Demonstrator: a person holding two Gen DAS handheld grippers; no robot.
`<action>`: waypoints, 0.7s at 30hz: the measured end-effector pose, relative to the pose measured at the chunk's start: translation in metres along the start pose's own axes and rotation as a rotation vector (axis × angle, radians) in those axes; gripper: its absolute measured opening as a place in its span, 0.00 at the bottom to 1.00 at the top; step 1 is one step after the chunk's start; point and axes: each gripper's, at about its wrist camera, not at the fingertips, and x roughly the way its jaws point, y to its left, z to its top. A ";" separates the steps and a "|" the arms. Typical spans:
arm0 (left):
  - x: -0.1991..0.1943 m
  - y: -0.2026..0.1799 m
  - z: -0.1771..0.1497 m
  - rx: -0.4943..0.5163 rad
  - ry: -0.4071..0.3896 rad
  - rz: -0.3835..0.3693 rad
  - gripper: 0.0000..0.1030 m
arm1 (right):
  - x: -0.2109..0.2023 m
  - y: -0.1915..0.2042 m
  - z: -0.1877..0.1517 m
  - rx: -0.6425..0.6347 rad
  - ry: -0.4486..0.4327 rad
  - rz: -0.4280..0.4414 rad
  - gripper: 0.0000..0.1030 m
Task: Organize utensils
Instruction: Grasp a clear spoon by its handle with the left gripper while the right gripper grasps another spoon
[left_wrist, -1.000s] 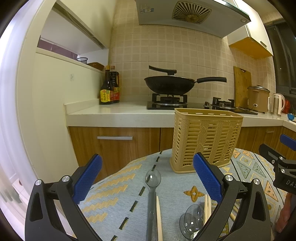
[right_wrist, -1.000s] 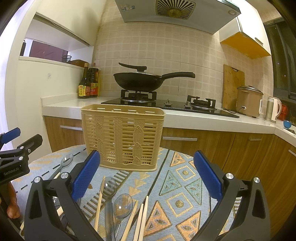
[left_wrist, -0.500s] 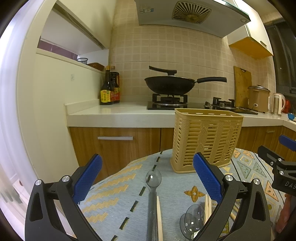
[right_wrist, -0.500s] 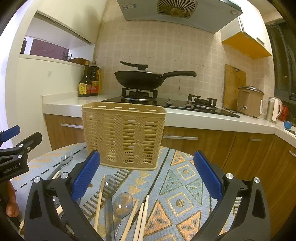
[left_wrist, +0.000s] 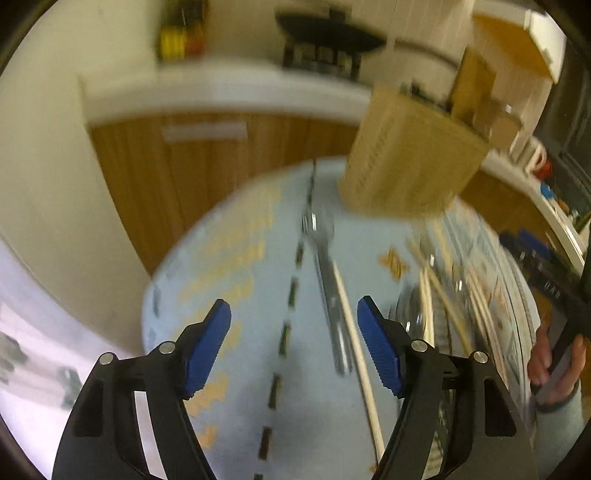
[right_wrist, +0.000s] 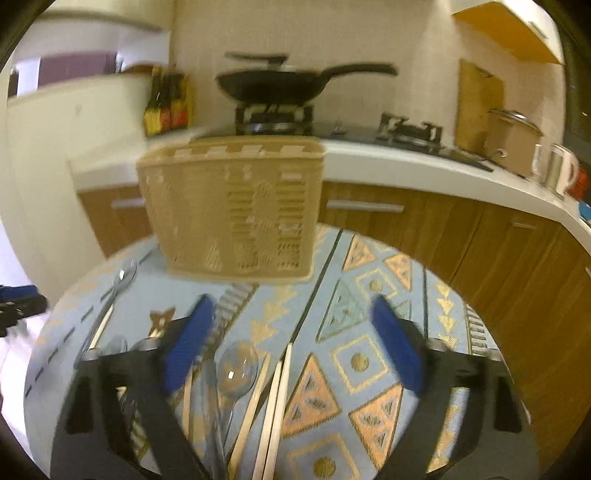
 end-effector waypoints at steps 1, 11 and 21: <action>0.007 0.000 0.001 -0.002 0.029 -0.020 0.60 | 0.002 -0.001 0.001 -0.001 0.029 0.005 0.66; 0.072 -0.025 0.052 0.021 0.182 -0.005 0.51 | 0.040 -0.025 0.022 0.055 0.398 0.093 0.47; 0.099 -0.053 0.066 0.177 0.251 0.169 0.24 | 0.064 -0.002 0.010 0.095 0.659 0.317 0.27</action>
